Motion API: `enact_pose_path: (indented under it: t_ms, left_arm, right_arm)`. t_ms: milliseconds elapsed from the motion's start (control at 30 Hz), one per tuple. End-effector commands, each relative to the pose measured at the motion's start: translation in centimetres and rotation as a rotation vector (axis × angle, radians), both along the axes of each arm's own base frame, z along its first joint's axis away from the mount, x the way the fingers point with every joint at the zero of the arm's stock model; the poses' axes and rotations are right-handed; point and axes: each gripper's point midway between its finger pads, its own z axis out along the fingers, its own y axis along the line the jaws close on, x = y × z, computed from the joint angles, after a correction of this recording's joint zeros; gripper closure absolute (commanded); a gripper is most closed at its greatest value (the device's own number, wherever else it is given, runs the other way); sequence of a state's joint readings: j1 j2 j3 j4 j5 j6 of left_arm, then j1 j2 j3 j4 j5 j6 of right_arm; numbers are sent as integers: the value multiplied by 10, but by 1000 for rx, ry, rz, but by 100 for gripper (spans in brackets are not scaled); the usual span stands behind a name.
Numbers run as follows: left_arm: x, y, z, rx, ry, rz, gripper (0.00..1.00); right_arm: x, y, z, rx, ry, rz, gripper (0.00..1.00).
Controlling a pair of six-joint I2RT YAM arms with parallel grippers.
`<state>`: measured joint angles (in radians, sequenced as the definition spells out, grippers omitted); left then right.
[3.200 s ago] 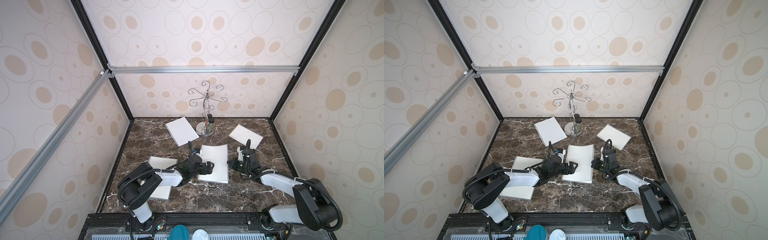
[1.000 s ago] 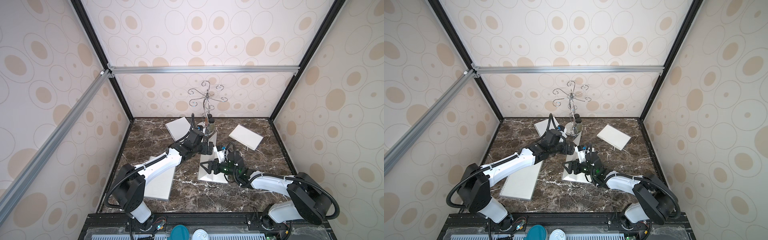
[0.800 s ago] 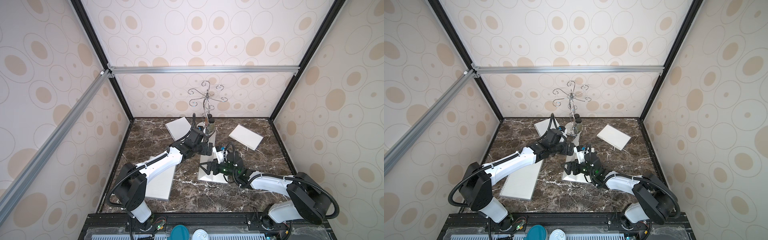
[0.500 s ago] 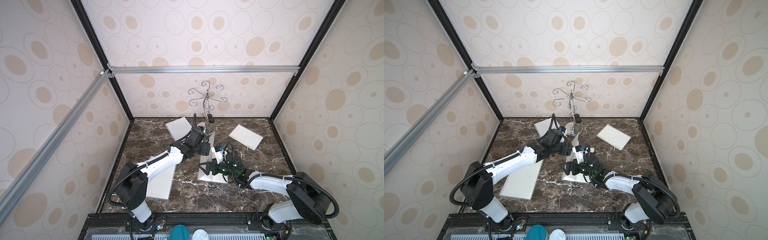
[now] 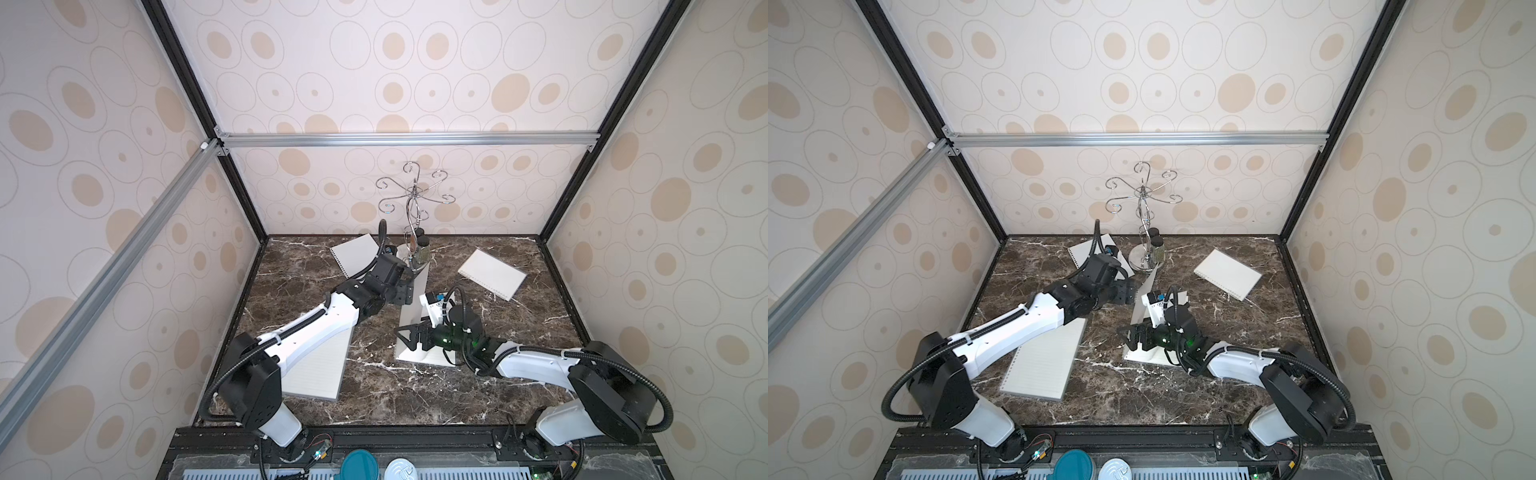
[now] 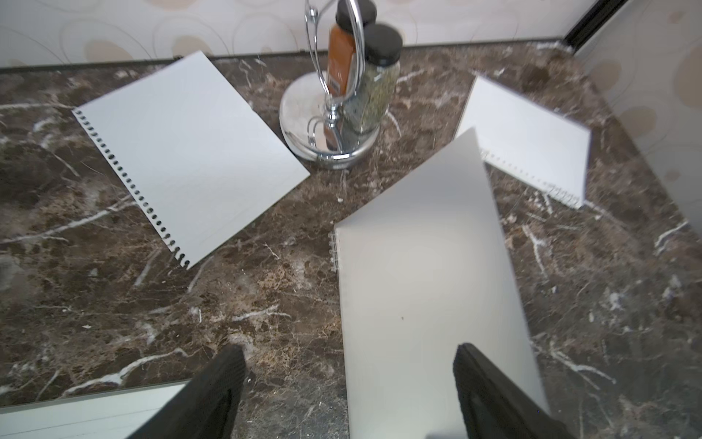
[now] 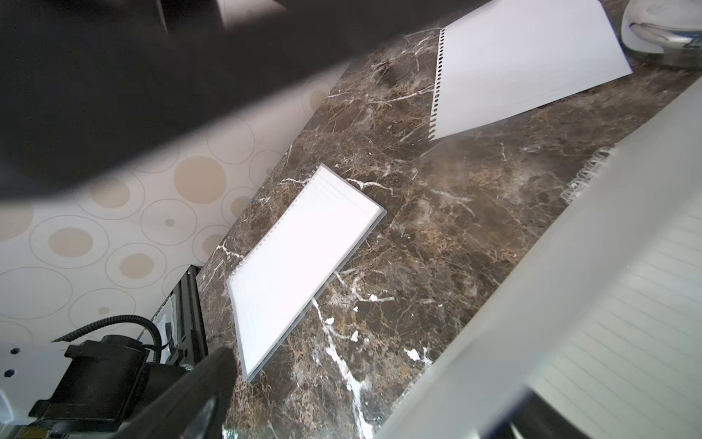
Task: Tear off pages from different notebooks
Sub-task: Open the notebook at the center of the board.
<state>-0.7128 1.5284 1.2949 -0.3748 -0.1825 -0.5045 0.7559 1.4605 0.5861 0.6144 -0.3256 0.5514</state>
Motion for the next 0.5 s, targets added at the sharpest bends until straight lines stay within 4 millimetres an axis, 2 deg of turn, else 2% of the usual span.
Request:
enact_pose_path:
  t_ms: [0, 133, 233, 367, 467]
  left_arm:
    - [5, -1, 45, -81, -88, 4, 11]
    - [2, -12, 41, -93, -65, -52, 12]
    - [5, -1, 38, -66, -68, 8, 14]
    - [8, 15, 52, -76, -104, 75, 12]
    - [12, 14, 60, -95, -113, 59, 9]
  right_arm:
    - [-2, 14, 16, 31, -50, 43, 4]
    - [-5, 18, 17, 37, -63, 60, 4]
    - [-8, 23, 20, 47, -83, 83, 4]
    - [-17, 33, 21, 49, -113, 133, 6]
    - [-21, 40, 21, 43, -128, 155, 7]
